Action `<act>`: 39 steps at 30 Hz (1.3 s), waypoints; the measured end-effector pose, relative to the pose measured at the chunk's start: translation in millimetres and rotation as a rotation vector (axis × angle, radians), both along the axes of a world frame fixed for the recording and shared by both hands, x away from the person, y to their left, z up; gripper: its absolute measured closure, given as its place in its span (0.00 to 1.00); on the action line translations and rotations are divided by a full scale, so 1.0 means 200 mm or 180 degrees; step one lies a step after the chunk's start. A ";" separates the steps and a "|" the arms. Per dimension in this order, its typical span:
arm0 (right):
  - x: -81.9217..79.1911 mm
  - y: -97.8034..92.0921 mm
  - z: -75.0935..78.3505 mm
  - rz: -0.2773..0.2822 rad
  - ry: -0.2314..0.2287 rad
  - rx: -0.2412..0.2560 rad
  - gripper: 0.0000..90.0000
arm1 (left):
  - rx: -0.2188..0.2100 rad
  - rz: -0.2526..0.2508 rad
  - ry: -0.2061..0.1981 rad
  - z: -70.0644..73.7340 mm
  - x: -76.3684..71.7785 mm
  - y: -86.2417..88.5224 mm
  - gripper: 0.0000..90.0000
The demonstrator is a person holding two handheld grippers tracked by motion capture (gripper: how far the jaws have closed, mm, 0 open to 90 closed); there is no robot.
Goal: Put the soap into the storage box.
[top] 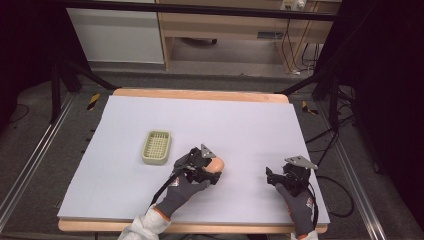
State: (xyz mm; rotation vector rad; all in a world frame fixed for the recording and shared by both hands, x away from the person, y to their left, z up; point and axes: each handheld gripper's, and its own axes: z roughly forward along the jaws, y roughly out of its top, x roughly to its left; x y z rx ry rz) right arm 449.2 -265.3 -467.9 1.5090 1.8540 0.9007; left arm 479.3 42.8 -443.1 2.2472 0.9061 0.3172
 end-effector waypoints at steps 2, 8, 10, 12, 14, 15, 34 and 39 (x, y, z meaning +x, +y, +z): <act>0.00 0.00 0.00 0.0003 -0.0006 0.0002 0.08 | -0.0002 0.0005 -0.0014 0.01 -0.01 0.01 0.35; 0.00 0.00 0.00 0.0006 -0.0018 -0.0007 0.08 | -0.0028 -0.0012 -0.0052 0.05 -0.02 0.08 0.35; 0.00 0.00 0.00 0.0007 -0.0019 -0.0004 0.08 | -0.0052 0.0008 -0.0052 0.06 -0.03 0.10 0.35; 0.00 0.00 0.00 0.0009 -0.0017 -0.0016 0.08 | -0.0054 0.0028 -0.0059 0.06 -0.03 0.12 0.35; 0.00 0.01 0.00 -0.0001 -0.0015 -0.0007 0.08 | -0.0051 0.0043 -0.0059 0.06 -0.04 0.14 0.35; 0.00 0.01 0.00 -0.0001 -0.0015 -0.0007 0.08 | -0.0051 0.0043 -0.0059 0.06 -0.04 0.14 0.35; 0.00 0.00 0.00 -0.0002 -0.0030 -0.0024 0.08 | -0.0241 0.0186 -0.0076 0.10 -0.05 0.32 0.35; -0.01 0.00 0.00 0.0006 -0.0030 -0.0022 0.08 | -0.0312 0.0257 -0.0093 0.12 -0.05 0.36 0.35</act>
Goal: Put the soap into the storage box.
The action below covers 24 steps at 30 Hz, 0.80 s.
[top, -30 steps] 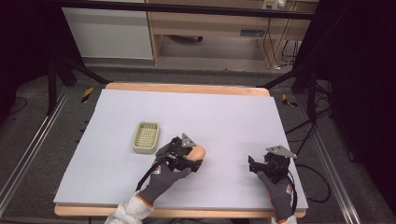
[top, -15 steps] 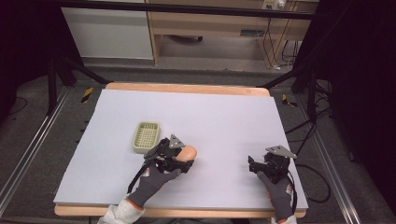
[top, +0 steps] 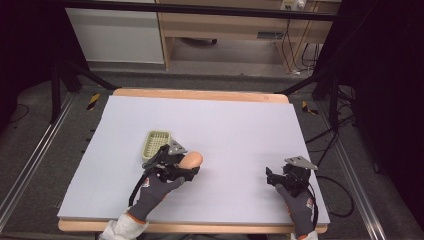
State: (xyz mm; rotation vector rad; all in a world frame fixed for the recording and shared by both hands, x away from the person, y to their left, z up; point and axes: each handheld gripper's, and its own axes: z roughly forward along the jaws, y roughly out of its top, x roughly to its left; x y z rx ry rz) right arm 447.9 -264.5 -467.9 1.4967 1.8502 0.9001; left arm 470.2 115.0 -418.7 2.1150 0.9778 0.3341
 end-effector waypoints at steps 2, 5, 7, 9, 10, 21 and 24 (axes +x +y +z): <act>0.00 0.00 0.00 0.0003 0.0001 -0.0002 0.08 | -0.0014 0.0033 -0.0029 0.02 0.00 0.02 0.35; 0.00 0.00 0.00 0.0008 -0.0002 -0.0005 0.08 | -0.0058 0.0096 -0.0054 0.04 0.01 0.06 0.35; 0.00 0.00 0.00 0.0010 -0.0002 -0.0006 0.08 | -0.0097 0.0136 -0.0063 0.05 0.02 0.08 0.35; 0.00 0.00 0.00 0.0010 0.0004 -0.0017 0.08 | -0.0123 0.0164 -0.0071 0.06 0.03 0.10 0.35; 0.00 0.01 0.00 0.0015 -0.0003 -0.0021 0.08 | -0.0131 0.0181 -0.0077 0.06 0.03 0.11 0.35; 0.00 0.01 0.00 0.0025 -0.0009 -0.0028 0.08 | -0.0129 0.0322 -0.0100 0.08 0.07 0.18 0.35; 0.00 0.01 0.00 0.0038 -0.0011 -0.0014 0.08 | -0.0113 0.0366 -0.0091 0.07 0.09 0.20 0.35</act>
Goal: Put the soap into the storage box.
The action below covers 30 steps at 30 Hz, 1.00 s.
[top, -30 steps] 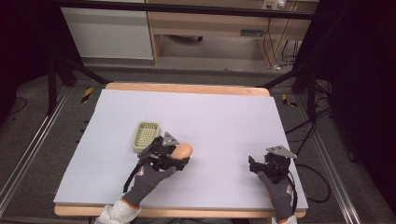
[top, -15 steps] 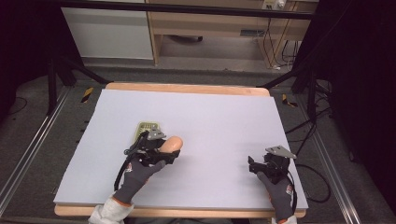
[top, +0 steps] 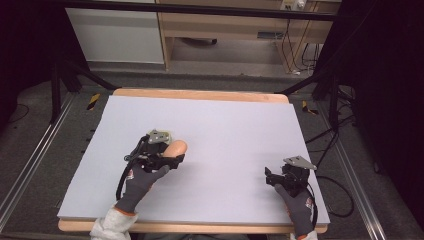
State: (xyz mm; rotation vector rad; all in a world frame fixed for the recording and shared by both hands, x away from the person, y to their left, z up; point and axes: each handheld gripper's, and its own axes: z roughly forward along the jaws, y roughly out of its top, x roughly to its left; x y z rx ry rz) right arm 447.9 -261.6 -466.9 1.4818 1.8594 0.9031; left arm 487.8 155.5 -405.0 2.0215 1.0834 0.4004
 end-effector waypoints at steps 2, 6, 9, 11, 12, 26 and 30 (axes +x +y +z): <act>0.00 0.00 0.00 0.0006 0.0006 -0.0009 0.08 | 0.0004 0.0023 0.0004 0.00 0.01 0.01 0.35; 0.00 0.00 0.00 -0.0006 -0.0002 -0.0001 0.08 | 0.0007 0.0077 0.0016 -0.01 0.04 0.04 0.35; 0.00 0.00 0.00 -0.0006 -0.0003 -0.0006 0.08 | 0.0007 0.0120 0.0017 0.00 0.06 0.06 0.35; 0.00 0.00 0.00 -0.0007 0.0002 -0.0009 0.08 | 0.0005 0.0135 0.0021 0.00 0.06 0.07 0.35; 0.00 0.00 0.00 -0.0002 0.0007 -0.0017 0.08 | 0.0005 0.0161 0.0022 -0.01 0.07 0.08 0.35; 0.01 0.01 0.00 -0.0009 0.0008 -0.0011 0.08 | 0.0028 0.0324 0.0034 -0.01 0.13 0.16 0.35; 0.01 0.01 0.00 -0.0006 0.0001 -0.0019 0.08 | 0.0034 0.0388 0.0029 -0.02 0.15 0.18 0.35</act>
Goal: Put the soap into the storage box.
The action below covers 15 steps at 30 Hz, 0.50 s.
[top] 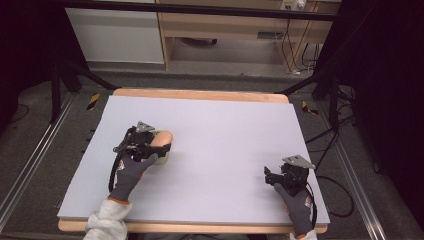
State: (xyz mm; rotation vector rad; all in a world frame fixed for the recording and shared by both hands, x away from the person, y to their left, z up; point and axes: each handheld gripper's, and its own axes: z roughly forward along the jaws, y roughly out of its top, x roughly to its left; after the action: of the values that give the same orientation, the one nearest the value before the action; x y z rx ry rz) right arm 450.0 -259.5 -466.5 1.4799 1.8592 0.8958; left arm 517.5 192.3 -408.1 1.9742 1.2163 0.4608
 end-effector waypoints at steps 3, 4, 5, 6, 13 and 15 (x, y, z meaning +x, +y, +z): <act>0.00 0.00 0.00 0.0004 -0.0002 -0.0005 0.08 | 0.0004 0.0052 -0.0013 0.00 0.02 0.02 0.36; 0.00 0.00 0.00 0.0004 -0.0002 -0.0005 0.08 | 0.0004 0.0052 -0.0013 0.00 0.02 0.02 0.35; 0.00 0.00 0.00 0.0009 -0.0006 -0.0009 0.08 | 0.0000 0.0062 -0.0010 0.00 0.02 0.03 0.35; 0.00 0.01 0.00 0.0019 -0.0006 -0.0010 0.08 | 0.0000 0.0075 -0.0010 0.00 0.03 0.03 0.35; 0.00 0.02 0.01 0.0028 -0.0021 -0.0016 0.08 | 0.0019 0.0174 -0.0020 -0.02 0.05 0.07 0.36; 0.00 0.02 0.01 0.0031 -0.0022 -0.0022 0.08 | 0.0042 0.0191 -0.0003 -0.03 0.06 0.08 0.36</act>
State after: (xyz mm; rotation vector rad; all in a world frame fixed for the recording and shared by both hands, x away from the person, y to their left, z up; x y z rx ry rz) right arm 450.7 -256.2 -465.3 1.4629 1.8641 0.8973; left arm 529.2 208.8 -414.9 1.9526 1.2778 0.5013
